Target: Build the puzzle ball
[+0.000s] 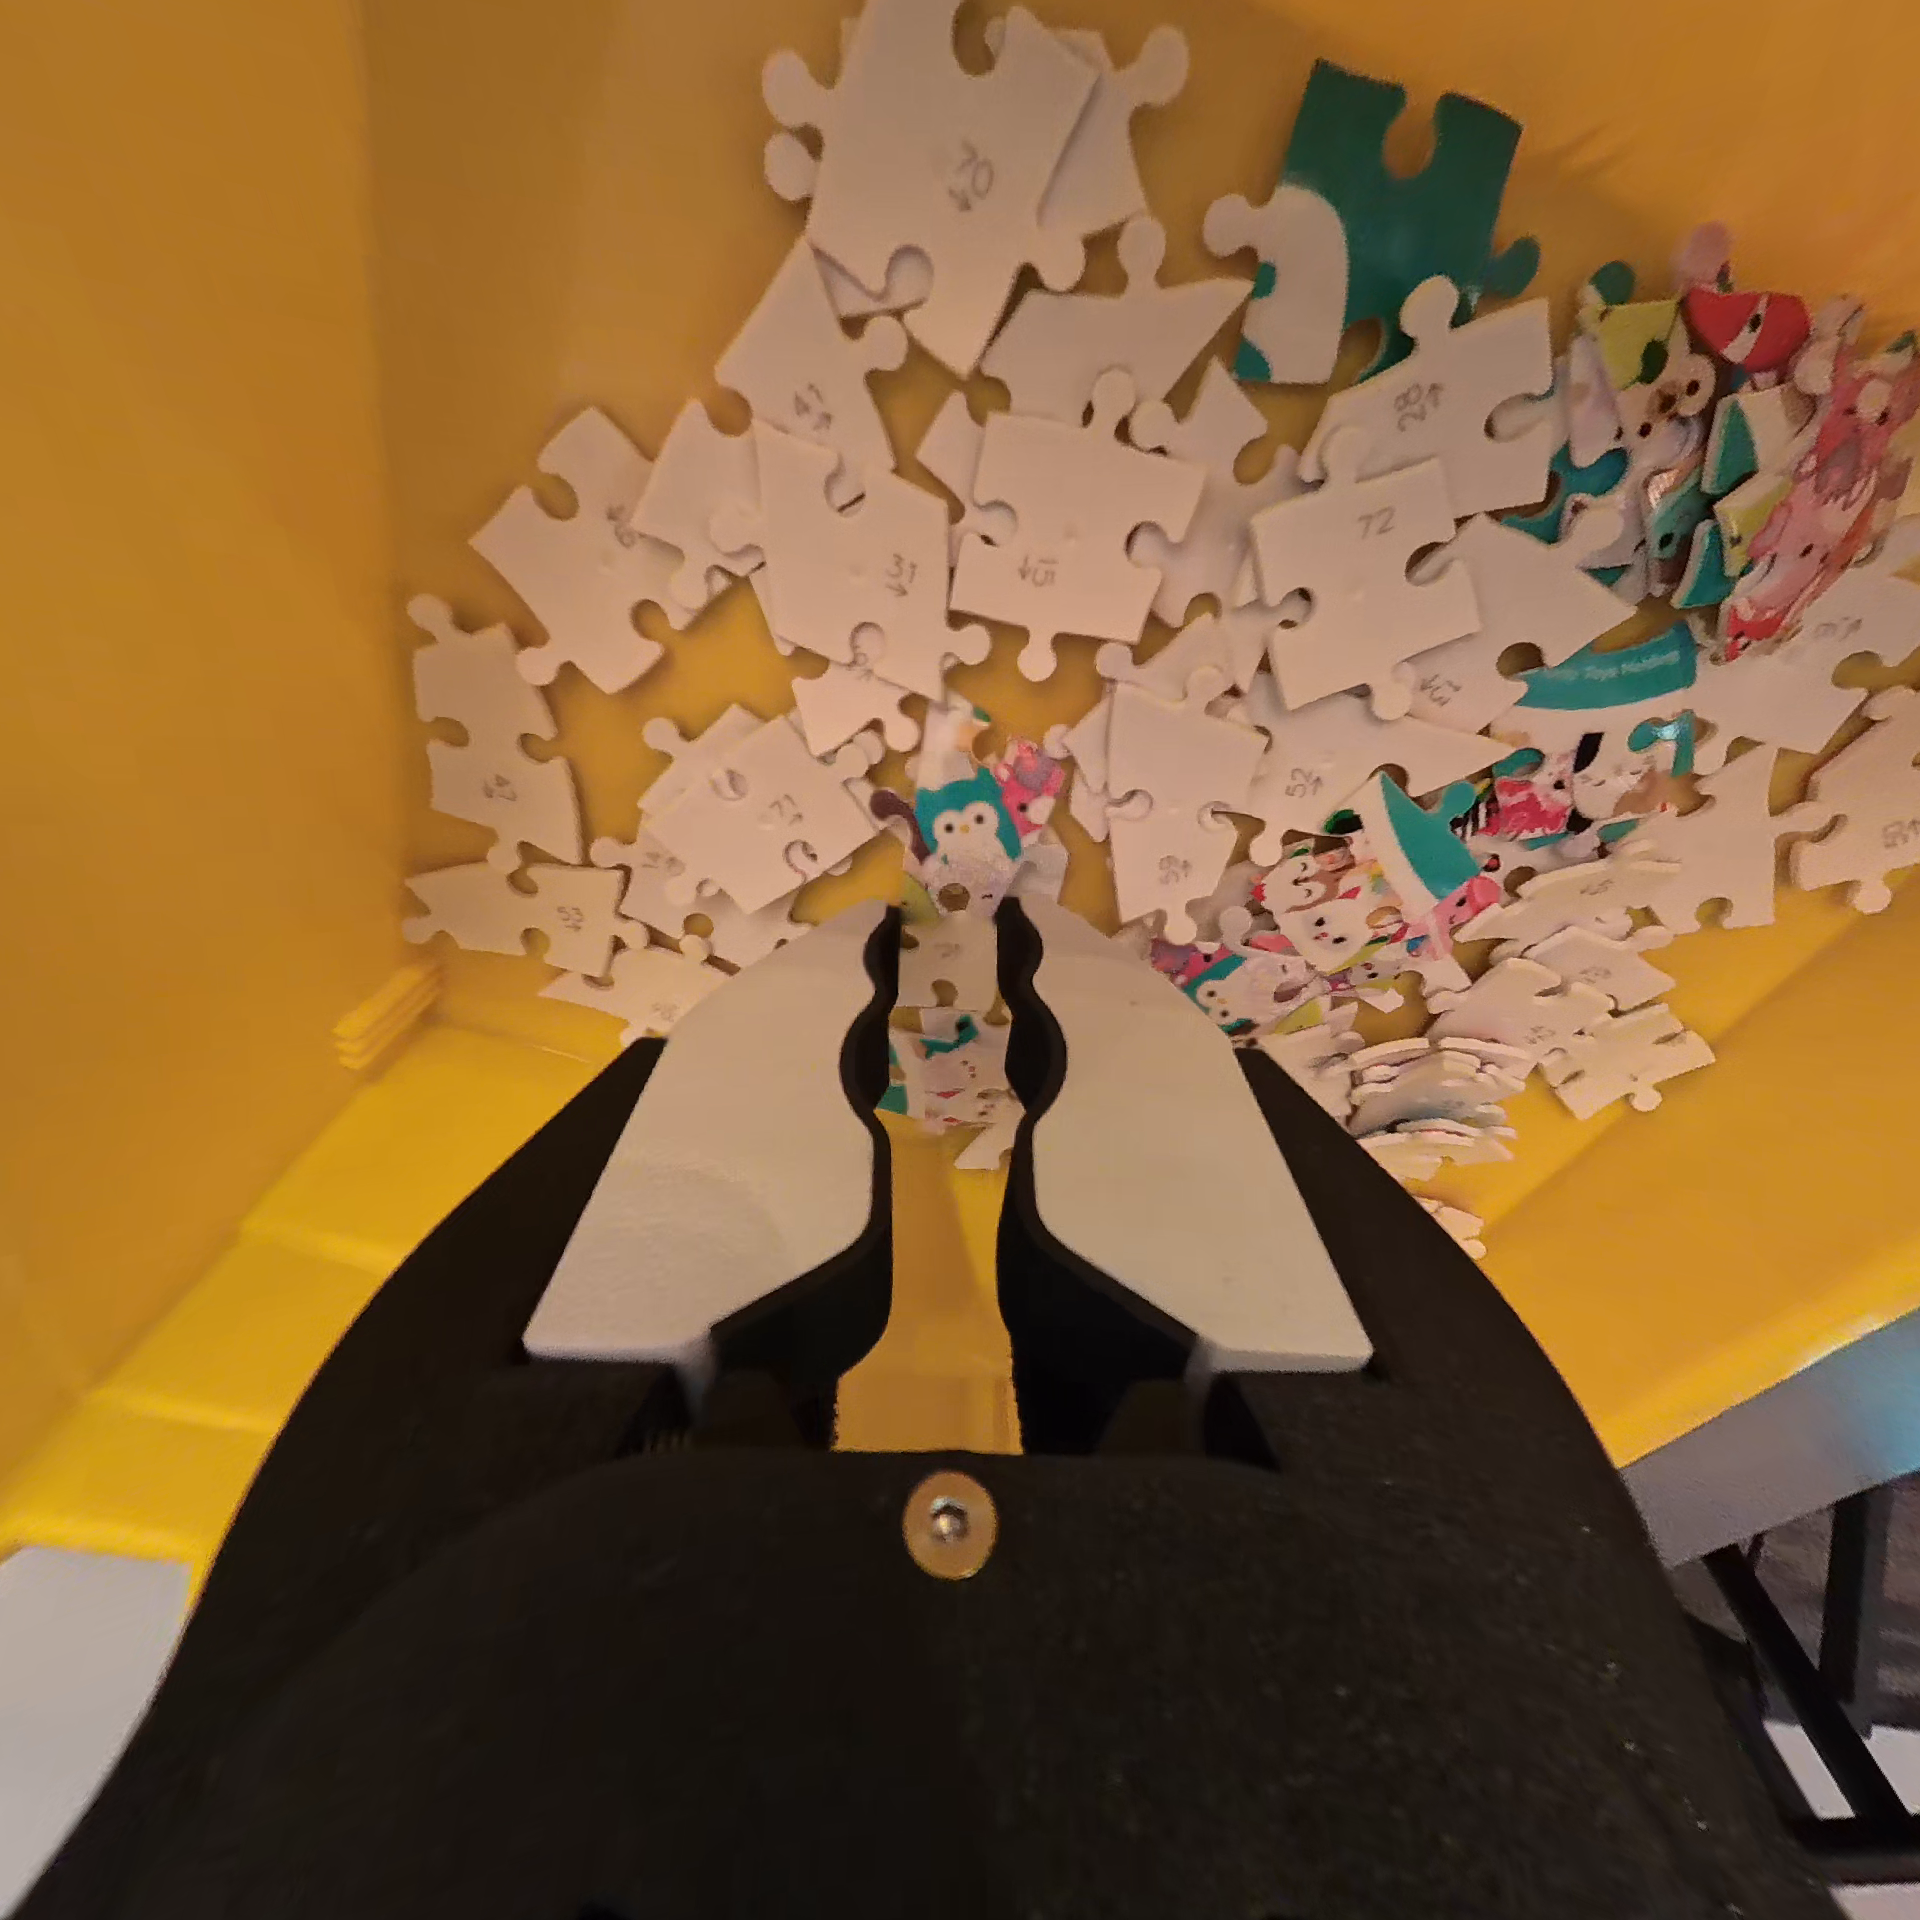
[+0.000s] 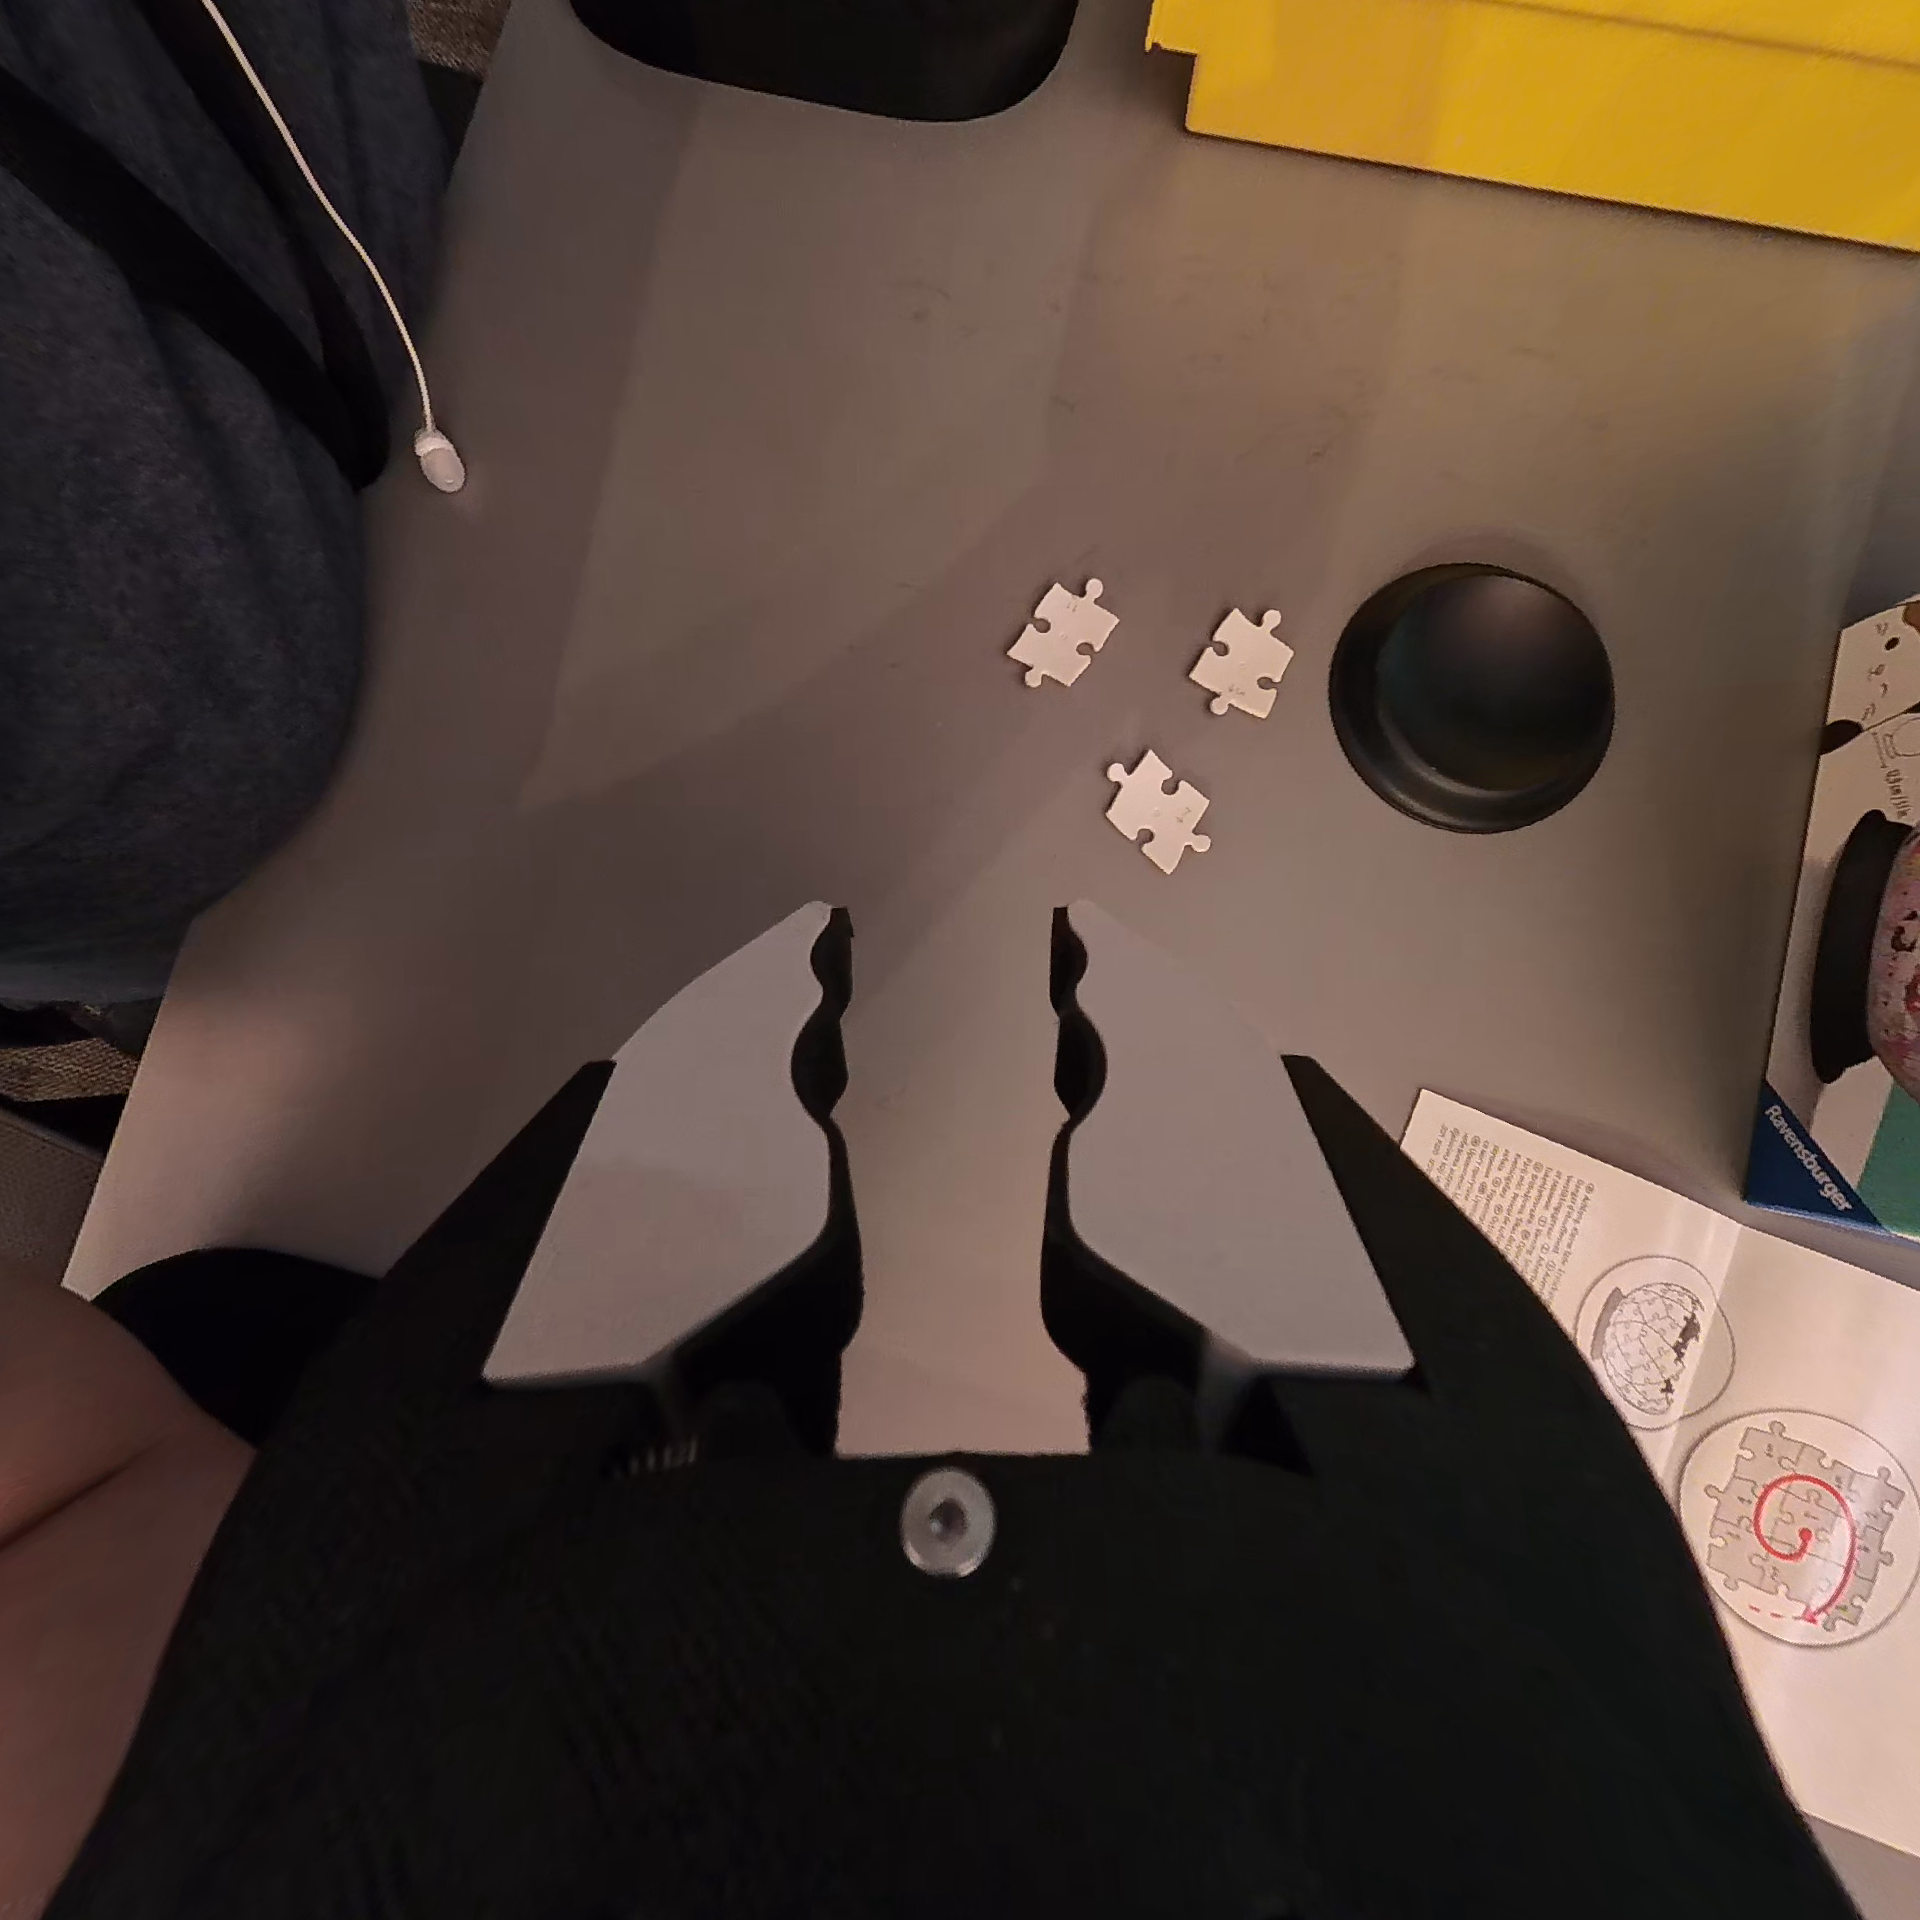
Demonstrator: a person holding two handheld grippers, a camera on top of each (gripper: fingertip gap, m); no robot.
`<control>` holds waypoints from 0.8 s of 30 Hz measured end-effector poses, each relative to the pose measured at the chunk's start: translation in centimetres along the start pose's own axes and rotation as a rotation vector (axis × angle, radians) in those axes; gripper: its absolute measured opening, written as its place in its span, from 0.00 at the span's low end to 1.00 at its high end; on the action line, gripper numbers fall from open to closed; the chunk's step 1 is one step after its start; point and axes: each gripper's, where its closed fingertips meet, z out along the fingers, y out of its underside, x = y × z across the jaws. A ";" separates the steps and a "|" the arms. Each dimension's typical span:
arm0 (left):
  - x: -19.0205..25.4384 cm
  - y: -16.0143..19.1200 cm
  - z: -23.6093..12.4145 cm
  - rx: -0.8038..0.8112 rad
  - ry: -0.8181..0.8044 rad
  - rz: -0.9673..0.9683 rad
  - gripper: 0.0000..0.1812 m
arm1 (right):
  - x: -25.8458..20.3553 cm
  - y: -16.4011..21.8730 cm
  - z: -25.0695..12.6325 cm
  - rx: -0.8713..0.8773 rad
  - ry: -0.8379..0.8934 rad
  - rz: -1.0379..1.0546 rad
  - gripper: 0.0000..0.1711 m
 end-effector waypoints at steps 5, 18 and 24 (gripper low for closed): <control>-0.9 -0.2 -1.3 0.048 -0.050 -0.017 0.09 | 0.1 0.1 0.0 -0.001 0.002 -0.001 0.22; -2.7 -0.1 -2.1 0.064 -0.004 -0.324 0.09 | 0.1 0.2 0.2 -0.002 -0.008 0.008 0.22; -2.1 -2.1 -2.7 0.107 0.243 -0.624 0.09 | 0.1 0.3 0.3 -0.005 -0.017 0.009 0.22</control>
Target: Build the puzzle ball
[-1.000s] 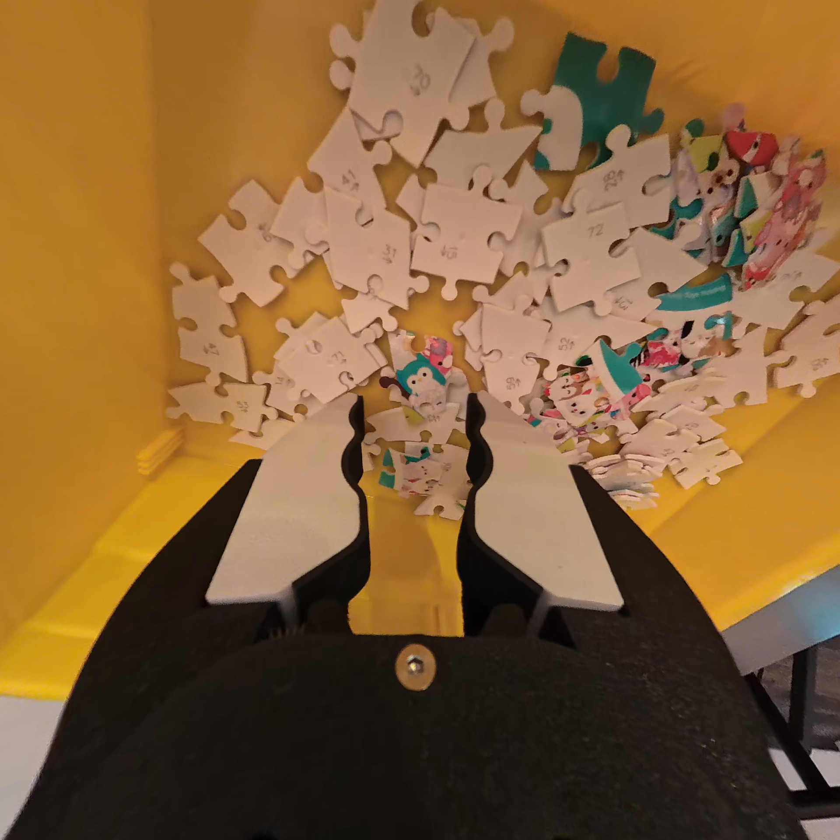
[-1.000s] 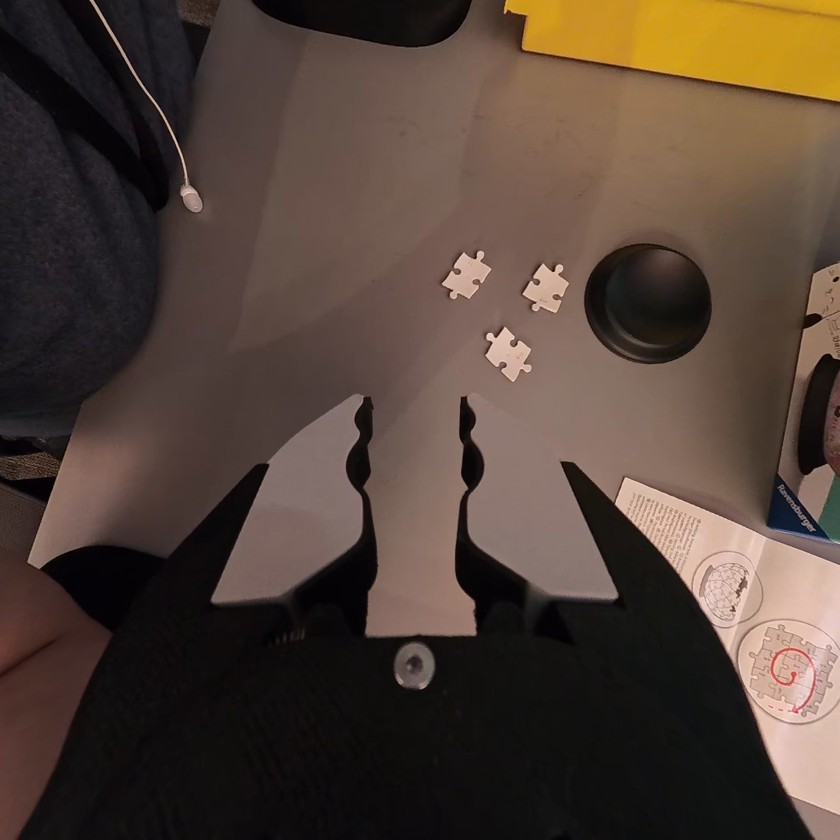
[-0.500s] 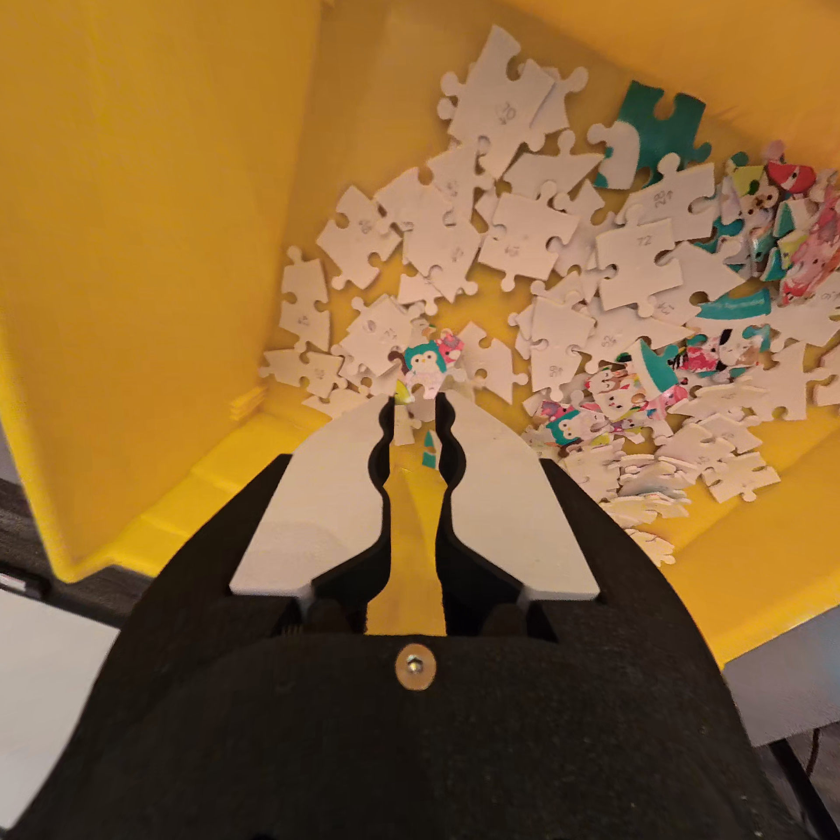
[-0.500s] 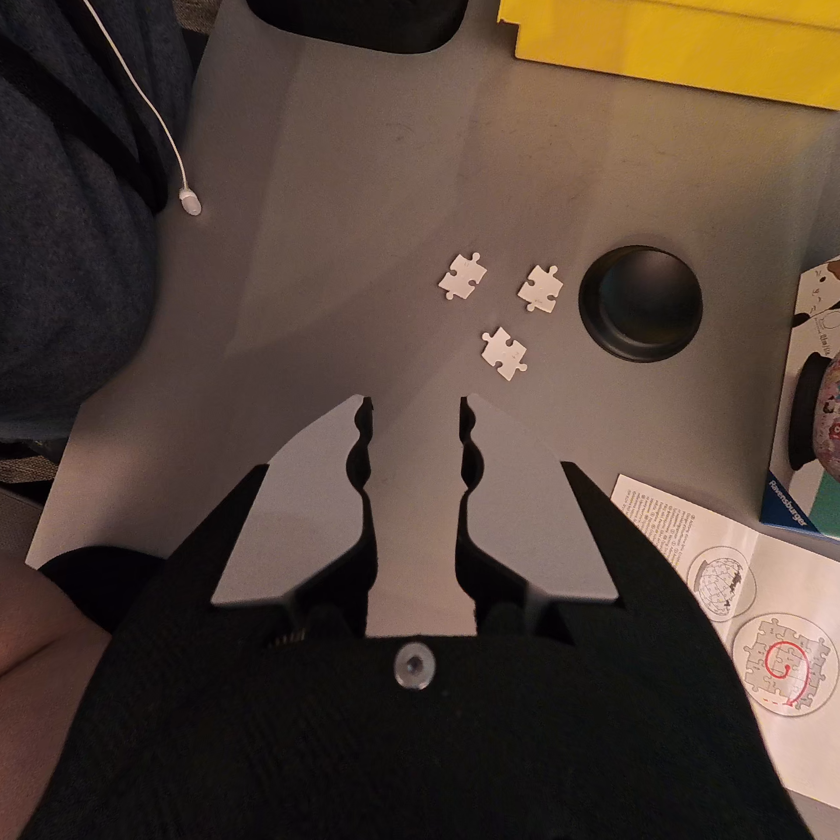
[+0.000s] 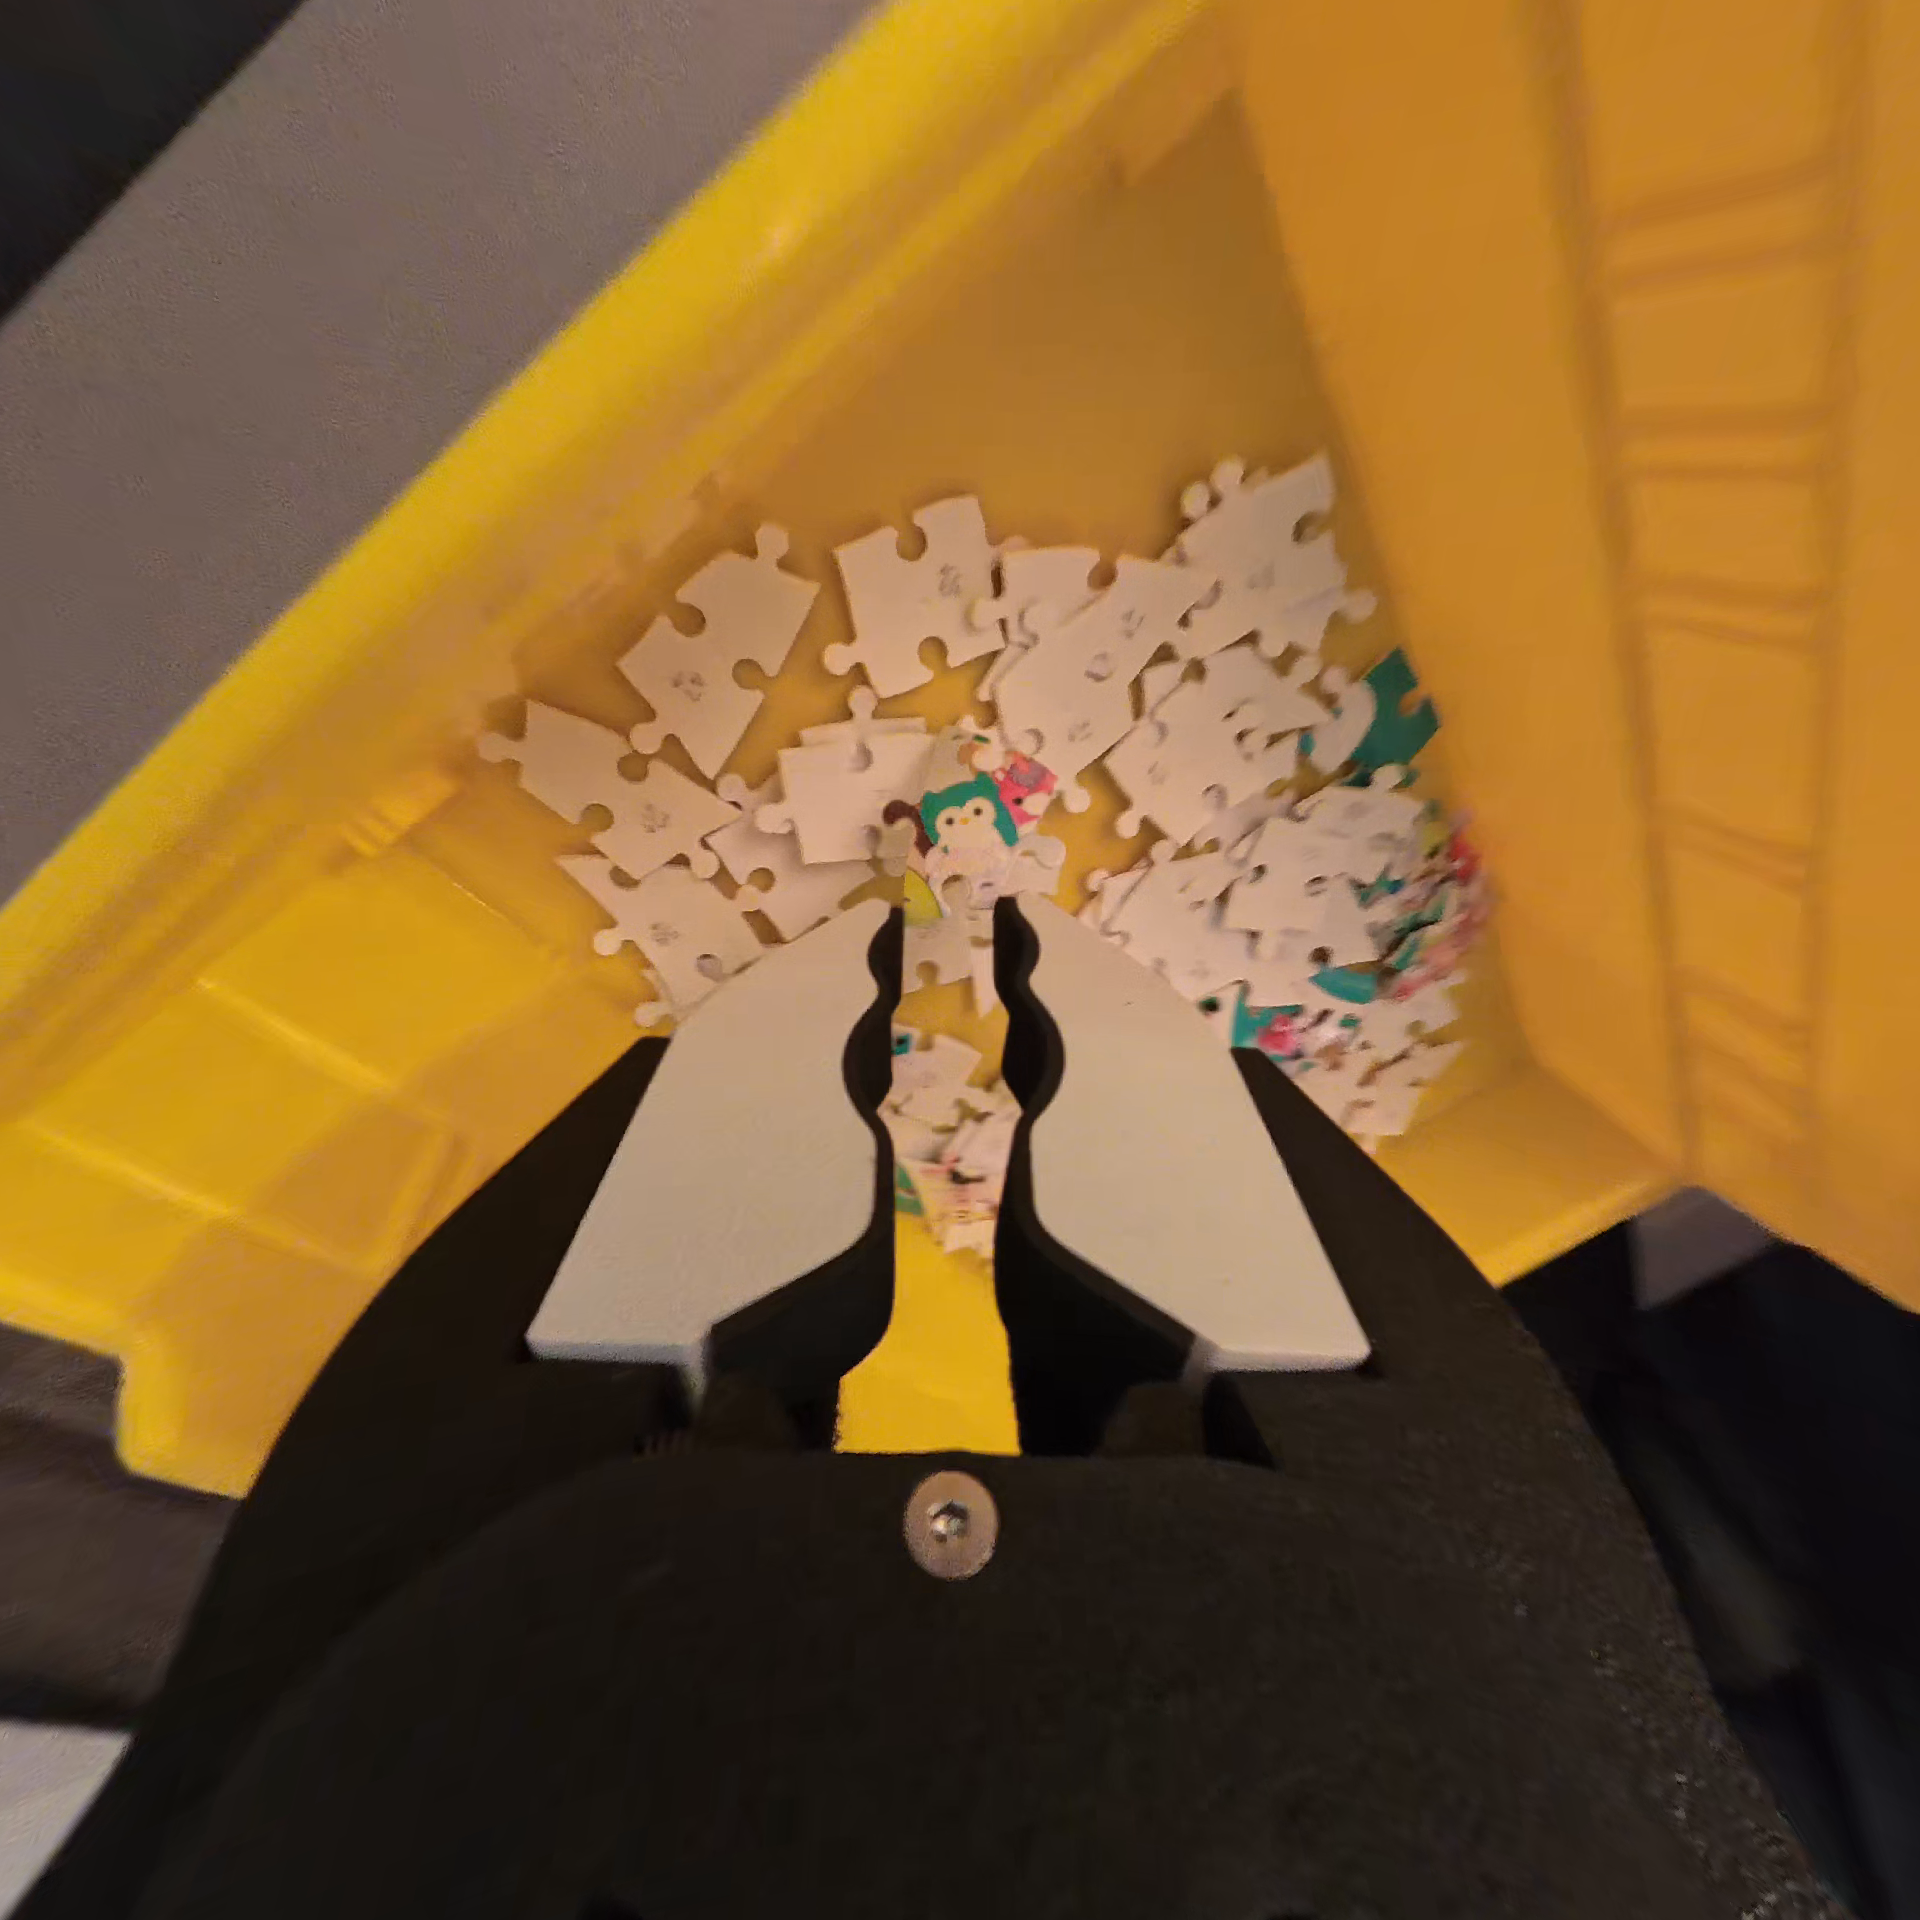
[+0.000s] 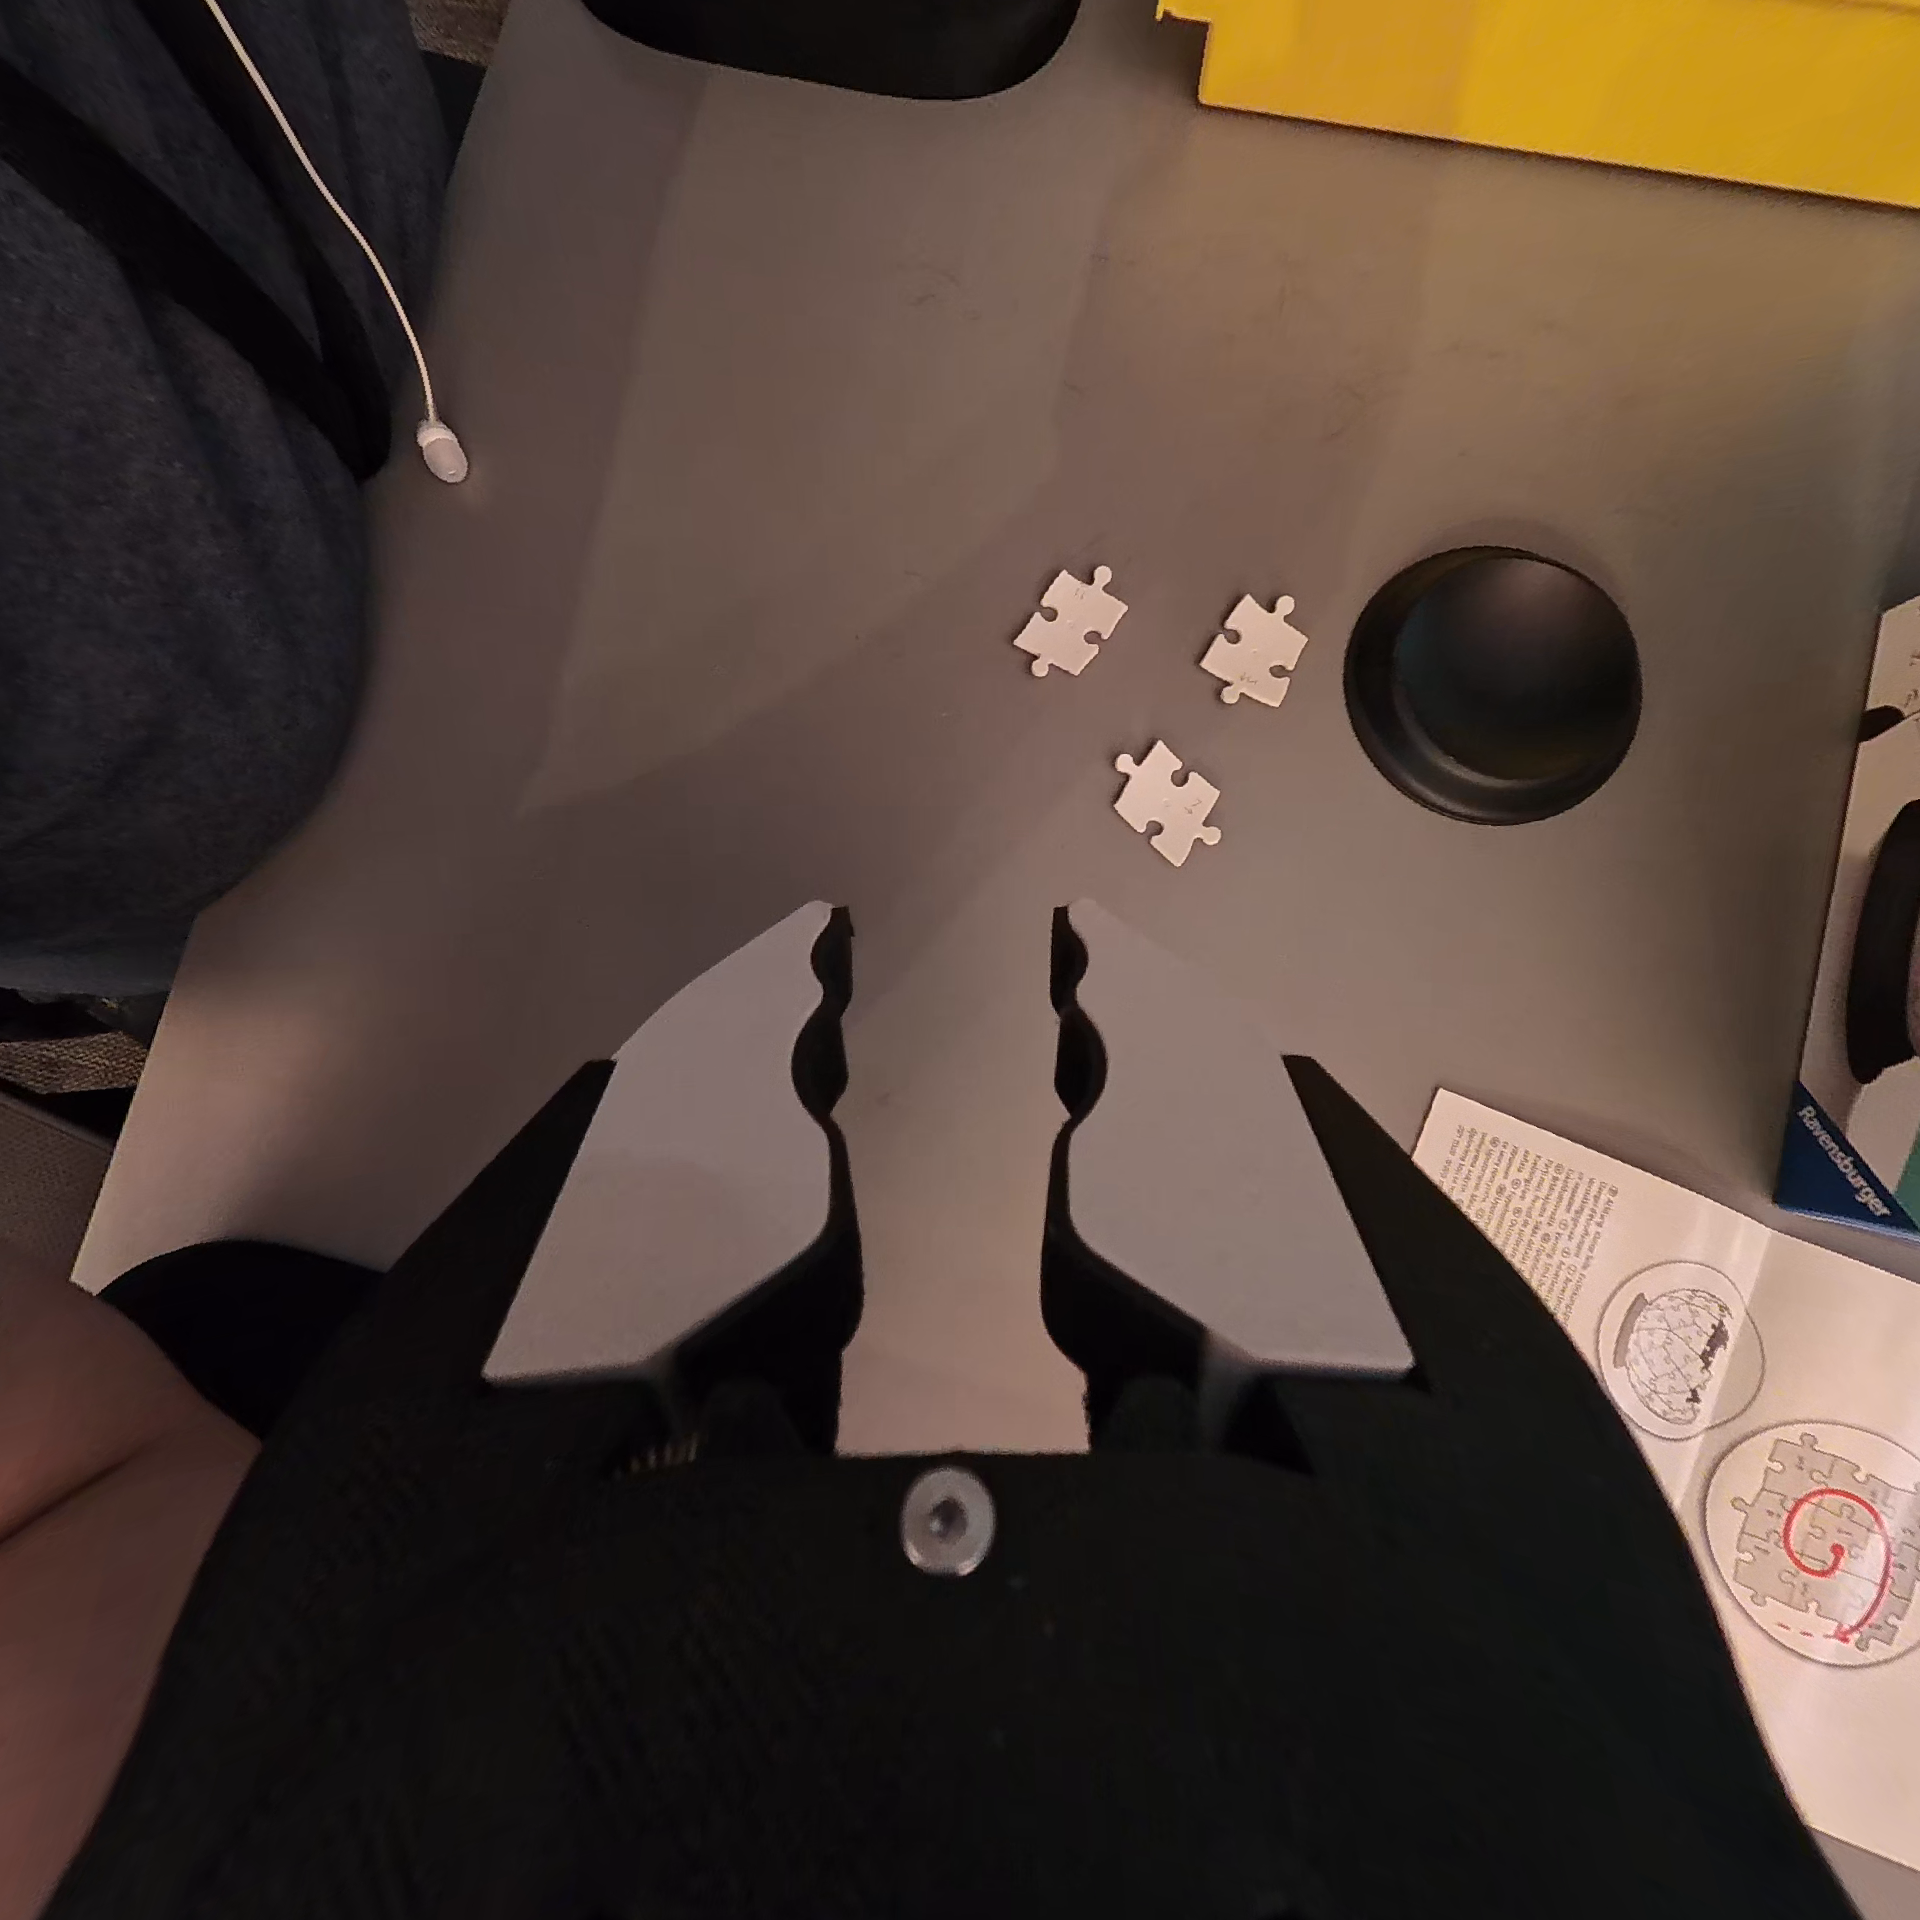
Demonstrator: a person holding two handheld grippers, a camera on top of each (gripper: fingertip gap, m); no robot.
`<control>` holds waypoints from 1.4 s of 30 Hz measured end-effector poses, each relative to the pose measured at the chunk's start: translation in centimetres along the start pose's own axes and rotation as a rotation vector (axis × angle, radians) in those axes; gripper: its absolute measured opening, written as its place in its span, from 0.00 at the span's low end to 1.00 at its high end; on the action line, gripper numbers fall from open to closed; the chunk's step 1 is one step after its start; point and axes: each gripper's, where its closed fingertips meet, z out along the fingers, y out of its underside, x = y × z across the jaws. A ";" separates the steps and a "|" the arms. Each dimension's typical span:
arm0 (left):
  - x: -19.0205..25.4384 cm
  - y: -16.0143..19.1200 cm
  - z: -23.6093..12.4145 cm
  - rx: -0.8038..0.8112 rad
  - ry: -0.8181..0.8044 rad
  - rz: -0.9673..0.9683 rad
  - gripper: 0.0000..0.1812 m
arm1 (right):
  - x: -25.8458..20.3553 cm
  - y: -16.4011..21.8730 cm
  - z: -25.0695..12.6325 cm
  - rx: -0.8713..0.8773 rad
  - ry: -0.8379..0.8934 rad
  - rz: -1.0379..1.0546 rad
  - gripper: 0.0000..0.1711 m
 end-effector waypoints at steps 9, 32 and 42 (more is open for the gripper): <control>4.8 -0.3 -2.4 0.122 0.388 -0.102 0.09 | -0.2 0.1 0.0 -0.004 -0.011 -0.001 0.22; 6.0 -1.0 -3.5 0.216 0.649 -0.406 0.09 | -0.5 0.1 0.3 -0.018 -0.024 -0.011 0.22; 4.6 -0.4 1.0 0.148 0.339 -0.391 0.09 | -0.6 0.1 0.1 -0.019 -0.020 -0.011 0.22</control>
